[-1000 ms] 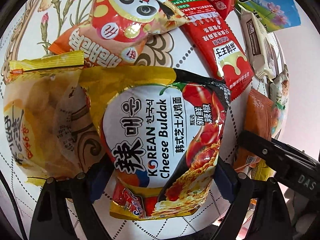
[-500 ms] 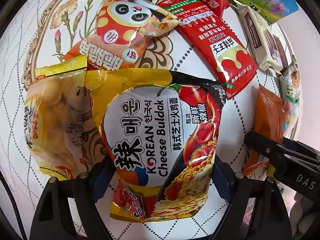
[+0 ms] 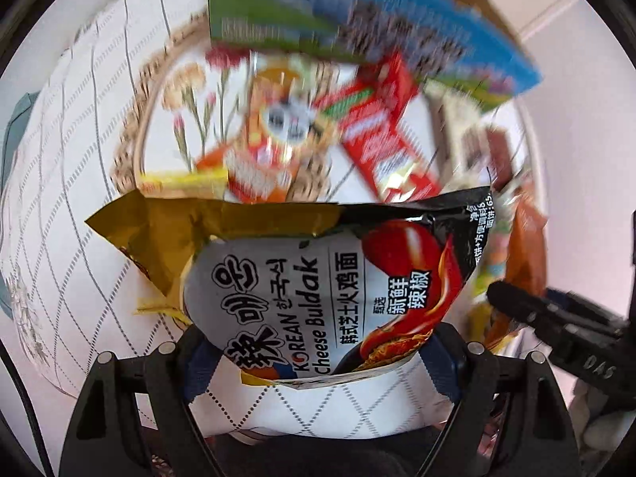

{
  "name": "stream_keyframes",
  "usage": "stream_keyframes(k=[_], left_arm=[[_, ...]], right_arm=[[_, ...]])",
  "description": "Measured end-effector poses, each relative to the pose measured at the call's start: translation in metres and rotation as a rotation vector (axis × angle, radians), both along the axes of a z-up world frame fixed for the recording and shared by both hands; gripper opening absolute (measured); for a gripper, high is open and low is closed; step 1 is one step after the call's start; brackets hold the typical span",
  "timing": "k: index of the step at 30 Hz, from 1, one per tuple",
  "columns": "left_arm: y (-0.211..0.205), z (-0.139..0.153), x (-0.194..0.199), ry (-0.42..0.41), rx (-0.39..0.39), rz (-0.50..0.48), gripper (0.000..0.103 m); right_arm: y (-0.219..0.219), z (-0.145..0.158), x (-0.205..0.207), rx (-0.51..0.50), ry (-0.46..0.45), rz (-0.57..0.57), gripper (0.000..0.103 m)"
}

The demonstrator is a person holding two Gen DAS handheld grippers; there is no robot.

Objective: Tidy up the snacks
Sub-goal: 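Carry both packets into the cardboard box and open both grippers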

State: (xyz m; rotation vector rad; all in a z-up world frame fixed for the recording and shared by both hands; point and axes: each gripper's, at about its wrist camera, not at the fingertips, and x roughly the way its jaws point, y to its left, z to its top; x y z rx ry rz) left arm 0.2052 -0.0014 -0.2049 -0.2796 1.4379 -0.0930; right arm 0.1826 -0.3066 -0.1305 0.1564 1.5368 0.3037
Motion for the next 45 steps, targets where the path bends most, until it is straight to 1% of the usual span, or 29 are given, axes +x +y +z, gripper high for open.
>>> stream_keyframes(k=[2, 4, 5, 6, 8, 10, 13, 15, 16, 18, 20, 21, 22, 24, 27, 28, 29, 31, 34, 38, 40, 41, 43, 44, 45], left_arm=[[-0.001, 0.030, 0.013, -0.046, -0.031, 0.009, 0.086], [-0.003, 0.059, 0.027, -0.088, -0.055, 0.006, 0.086], [-0.005, 0.076, 0.039, -0.113, -0.071, 0.001, 0.086], [-0.007, 0.088, 0.047, -0.133, -0.082, -0.006, 0.086], [-0.007, 0.119, 0.071, -0.174, -0.093, -0.025, 0.086], [-0.004, 0.144, 0.092, -0.209, -0.087, -0.041, 0.086], [-0.007, 0.182, 0.137, -0.255, -0.051, -0.071, 0.086], [-0.010, 0.188, 0.163, -0.258, -0.029, -0.102, 0.086], [-0.011, 0.191, 0.184, -0.246, -0.018, -0.112, 0.086], [-0.014, 0.185, 0.212, -0.205, -0.012, -0.135, 0.086], [-0.013, 0.168, 0.242, -0.140, -0.013, -0.141, 0.086], [-0.013, 0.154, 0.258, -0.099, -0.016, -0.143, 0.086], [-0.013, 0.141, 0.265, -0.071, -0.016, -0.147, 0.086], [-0.009, 0.103, 0.290, 0.000, -0.018, -0.143, 0.086], [-0.012, 0.062, 0.309, 0.076, -0.025, -0.146, 0.086], [-0.014, 0.054, 0.314, 0.089, -0.026, -0.145, 0.086], [-0.017, 0.045, 0.320, 0.103, -0.025, -0.149, 0.086], [-0.019, 0.031, 0.327, 0.117, -0.020, -0.154, 0.086], [-0.024, 0.024, 0.342, 0.125, 0.002, -0.169, 0.086], [-0.026, 0.021, 0.358, 0.118, 0.064, -0.187, 0.086], [-0.024, 0.018, 0.362, 0.118, 0.076, -0.181, 0.086], [-0.022, 0.017, 0.363, 0.120, 0.072, -0.177, 0.088], [-0.018, 0.017, 0.362, 0.109, 0.051, -0.160, 0.093], [-0.016, 0.019, 0.360, 0.091, 0.054, -0.146, 0.093], [-0.014, 0.021, 0.358, 0.080, 0.054, -0.137, 0.093]], right_arm=[[-0.005, 0.016, 0.009, 0.021, -0.015, 0.004, 0.058], [-0.011, 0.040, 0.021, 0.046, -0.048, 0.008, 0.058], [-0.015, 0.051, 0.028, 0.055, -0.066, 0.011, 0.058], [-0.018, 0.063, 0.036, 0.068, -0.087, 0.009, 0.058], [-0.018, 0.086, 0.057, 0.092, -0.137, 0.009, 0.058], [-0.019, 0.106, 0.079, 0.100, -0.195, 0.009, 0.058], [-0.014, 0.128, 0.118, 0.095, -0.285, 0.005, 0.058], [-0.009, 0.138, 0.146, 0.088, -0.328, 0.000, 0.058], [-0.006, 0.140, 0.160, 0.087, -0.343, -0.001, 0.058], [0.000, 0.141, 0.187, 0.082, -0.364, -0.005, 0.058], [0.008, 0.134, 0.216, 0.070, -0.367, 0.005, 0.058], [0.012, 0.128, 0.229, 0.066, -0.364, 0.002, 0.058], [0.015, 0.119, 0.243, 0.057, -0.354, 0.008, 0.058], [0.021, 0.102, 0.264, 0.037, -0.333, 0.021, 0.058], [0.031, 0.067, 0.293, 0.007, -0.285, 0.039, 0.058], [0.035, 0.054, 0.302, -0.005, -0.268, 0.043, 0.058], [0.031, 0.048, 0.298, -0.012, -0.255, 0.046, 0.058], [0.033, 0.030, 0.311, -0.022, -0.229, 0.044, 0.058], [0.036, 0.012, 0.328, -0.029, -0.206, 0.042, 0.058], [0.041, -0.002, 0.348, -0.041, -0.204, 0.050, 0.058], [0.046, -0.008, 0.360, -0.045, -0.196, 0.064, 0.058], [0.049, -0.011, 0.364, -0.038, -0.188, 0.069, 0.059], [0.053, -0.021, 0.374, -0.028, -0.169, 0.080, 0.070], [0.057, -0.025, 0.378, -0.043, -0.157, 0.084, 0.086], [0.061, -0.025, 0.377, -0.048, -0.153, 0.087, 0.095]])
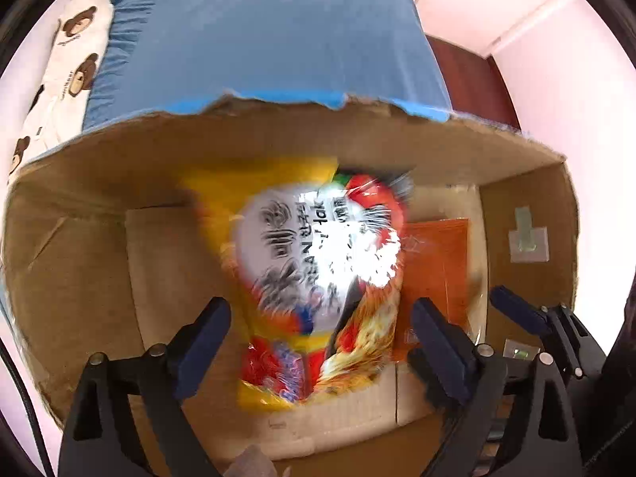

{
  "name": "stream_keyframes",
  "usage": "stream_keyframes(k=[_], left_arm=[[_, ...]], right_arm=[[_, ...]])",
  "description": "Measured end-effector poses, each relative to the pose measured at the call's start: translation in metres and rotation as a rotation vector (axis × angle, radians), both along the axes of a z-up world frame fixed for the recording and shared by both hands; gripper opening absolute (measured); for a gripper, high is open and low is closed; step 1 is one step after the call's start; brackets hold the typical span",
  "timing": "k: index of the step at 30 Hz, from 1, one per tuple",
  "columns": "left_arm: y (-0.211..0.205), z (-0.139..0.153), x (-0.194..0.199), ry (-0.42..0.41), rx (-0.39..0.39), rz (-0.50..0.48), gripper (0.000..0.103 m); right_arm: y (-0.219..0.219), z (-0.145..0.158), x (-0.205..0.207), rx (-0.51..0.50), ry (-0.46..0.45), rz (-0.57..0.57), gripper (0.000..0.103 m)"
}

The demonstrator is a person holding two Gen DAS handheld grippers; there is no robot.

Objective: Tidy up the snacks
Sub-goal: 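Carry both packets into the cardboard box and open both grippers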

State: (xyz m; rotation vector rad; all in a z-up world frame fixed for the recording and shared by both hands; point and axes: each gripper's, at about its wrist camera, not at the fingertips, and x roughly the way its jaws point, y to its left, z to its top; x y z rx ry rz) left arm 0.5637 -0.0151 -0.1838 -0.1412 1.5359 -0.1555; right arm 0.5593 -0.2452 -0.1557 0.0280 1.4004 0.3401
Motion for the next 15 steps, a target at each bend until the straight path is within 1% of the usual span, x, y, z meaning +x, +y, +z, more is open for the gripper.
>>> stream_keyframes(k=[2, 4, 6, 7, 11, 13, 15], left_arm=[[0.005, 0.006, -0.005, -0.021, -0.009, 0.014, 0.093], [0.011, 0.016, -0.012, -0.041, -0.006, 0.026, 0.093], [0.011, 0.020, -0.017, -0.060, -0.011, 0.034, 0.093], [0.012, 0.023, -0.022, -0.071, -0.007, 0.039, 0.093], [0.015, 0.037, -0.038, -0.131, 0.022, 0.063, 0.093], [0.018, 0.046, -0.048, -0.160, 0.034, 0.067, 0.093], [0.020, 0.057, -0.060, -0.193, 0.052, 0.071, 0.093]], right_arm=[[0.004, -0.003, 0.004, -0.005, 0.014, 0.010, 0.095], [0.005, 0.000, 0.007, -0.002, 0.011, 0.009, 0.095], [0.005, 0.006, -0.002, -0.004, 0.018, 0.006, 0.095], [0.001, 0.007, 0.001, -0.012, 0.022, -0.005, 0.095], [-0.014, 0.015, -0.015, -0.022, 0.025, -0.046, 0.095], [-0.029, 0.031, -0.037, -0.027, 0.009, -0.058, 0.095], [-0.036, 0.047, -0.048, -0.042, -0.015, -0.068, 0.095]])
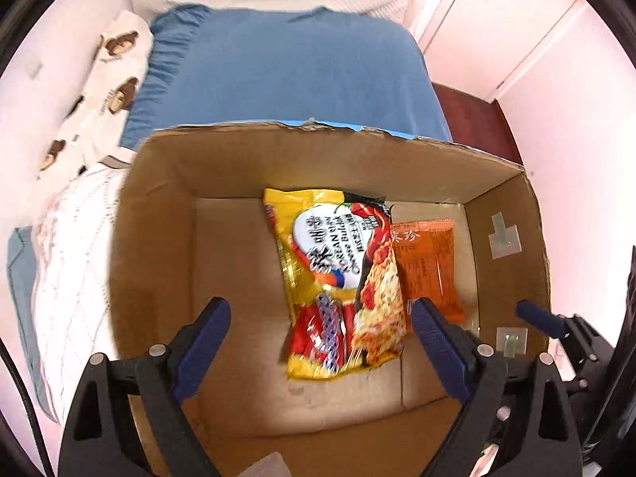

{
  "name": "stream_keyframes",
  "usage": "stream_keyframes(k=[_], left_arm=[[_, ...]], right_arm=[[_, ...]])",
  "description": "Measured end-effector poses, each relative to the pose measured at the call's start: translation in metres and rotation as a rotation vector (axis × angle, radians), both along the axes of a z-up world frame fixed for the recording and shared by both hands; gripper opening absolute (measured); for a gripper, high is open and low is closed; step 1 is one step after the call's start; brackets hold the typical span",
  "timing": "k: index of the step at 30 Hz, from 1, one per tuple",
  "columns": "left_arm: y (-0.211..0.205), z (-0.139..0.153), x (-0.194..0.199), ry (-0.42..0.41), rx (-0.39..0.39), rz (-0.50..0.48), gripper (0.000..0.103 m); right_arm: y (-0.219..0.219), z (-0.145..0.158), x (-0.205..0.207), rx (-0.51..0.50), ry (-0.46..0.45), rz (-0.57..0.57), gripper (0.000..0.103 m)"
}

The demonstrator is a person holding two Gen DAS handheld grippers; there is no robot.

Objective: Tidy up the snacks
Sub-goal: 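Carry both packets into the cardboard box and open both grippers, then grasp the panda-print bag with the left gripper while the right grasps the Franzzi cookie pack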

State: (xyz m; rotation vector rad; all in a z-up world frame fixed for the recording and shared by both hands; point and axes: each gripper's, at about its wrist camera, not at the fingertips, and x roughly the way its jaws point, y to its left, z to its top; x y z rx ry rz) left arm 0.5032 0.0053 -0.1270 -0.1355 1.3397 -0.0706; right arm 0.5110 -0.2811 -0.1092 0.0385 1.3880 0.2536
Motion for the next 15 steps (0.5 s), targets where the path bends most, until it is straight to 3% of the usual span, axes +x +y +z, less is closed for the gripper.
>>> stream_keyframes(k=[15], left_arm=[[-0.001, 0.058, -0.091, -0.190, 0.062, 0.000, 0.093]], right_arm=[[-0.015, 0.077, -0.074, -0.003, -0.170, -0.018, 0.095]])
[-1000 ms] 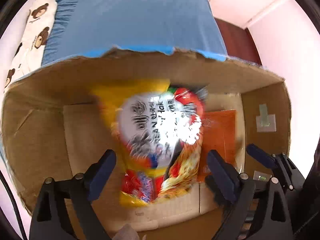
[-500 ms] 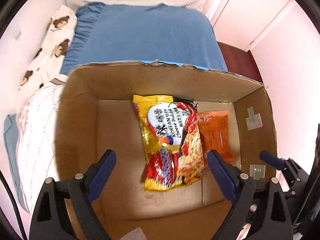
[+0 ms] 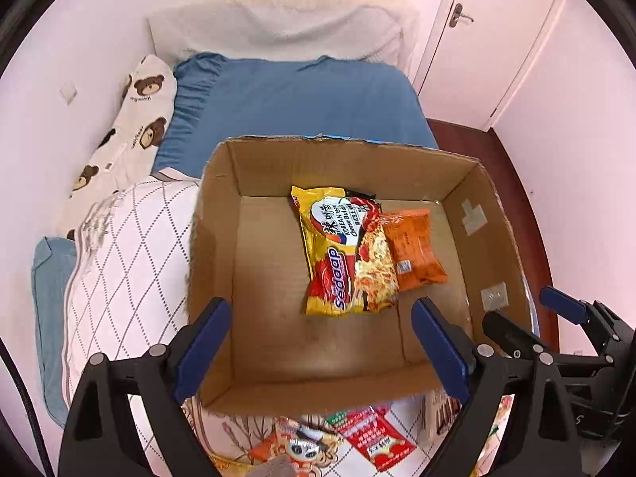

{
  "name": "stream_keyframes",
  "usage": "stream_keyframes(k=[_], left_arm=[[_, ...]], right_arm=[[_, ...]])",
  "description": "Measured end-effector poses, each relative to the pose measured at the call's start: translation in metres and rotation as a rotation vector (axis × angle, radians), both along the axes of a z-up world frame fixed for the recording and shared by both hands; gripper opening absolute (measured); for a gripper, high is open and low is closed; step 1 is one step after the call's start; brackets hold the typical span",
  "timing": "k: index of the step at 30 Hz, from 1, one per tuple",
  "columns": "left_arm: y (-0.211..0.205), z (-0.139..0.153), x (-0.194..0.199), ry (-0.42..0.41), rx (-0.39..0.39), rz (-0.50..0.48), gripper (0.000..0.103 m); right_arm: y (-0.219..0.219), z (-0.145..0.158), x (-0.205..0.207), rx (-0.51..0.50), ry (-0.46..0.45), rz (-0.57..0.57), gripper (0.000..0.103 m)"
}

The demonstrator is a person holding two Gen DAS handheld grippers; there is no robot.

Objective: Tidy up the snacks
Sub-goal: 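Grasp the panda-print bag with the left gripper while the right grasps the Franzzi cookie pack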

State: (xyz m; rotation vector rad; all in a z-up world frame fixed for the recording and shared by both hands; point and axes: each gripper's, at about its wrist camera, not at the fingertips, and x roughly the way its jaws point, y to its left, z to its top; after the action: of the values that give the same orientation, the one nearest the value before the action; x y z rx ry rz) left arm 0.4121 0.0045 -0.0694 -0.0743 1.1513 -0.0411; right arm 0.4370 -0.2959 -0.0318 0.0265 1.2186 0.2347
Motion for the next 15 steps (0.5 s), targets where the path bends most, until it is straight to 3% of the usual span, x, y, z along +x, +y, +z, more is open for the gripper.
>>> stream_keyframes(k=[9, 15], left_arm=[[0.001, 0.025, -0.051, -0.065, -0.004, 0.011, 0.093], [0.012, 0.005, -0.092, -0.028, 0.040, 0.020, 0.093]], right_arm=[[-0.004, 0.032, -0.045, 0.072, -0.058, -0.012, 0.095], [-0.011, 0.025, -0.080, 0.092, -0.016, -0.026, 0.095]])
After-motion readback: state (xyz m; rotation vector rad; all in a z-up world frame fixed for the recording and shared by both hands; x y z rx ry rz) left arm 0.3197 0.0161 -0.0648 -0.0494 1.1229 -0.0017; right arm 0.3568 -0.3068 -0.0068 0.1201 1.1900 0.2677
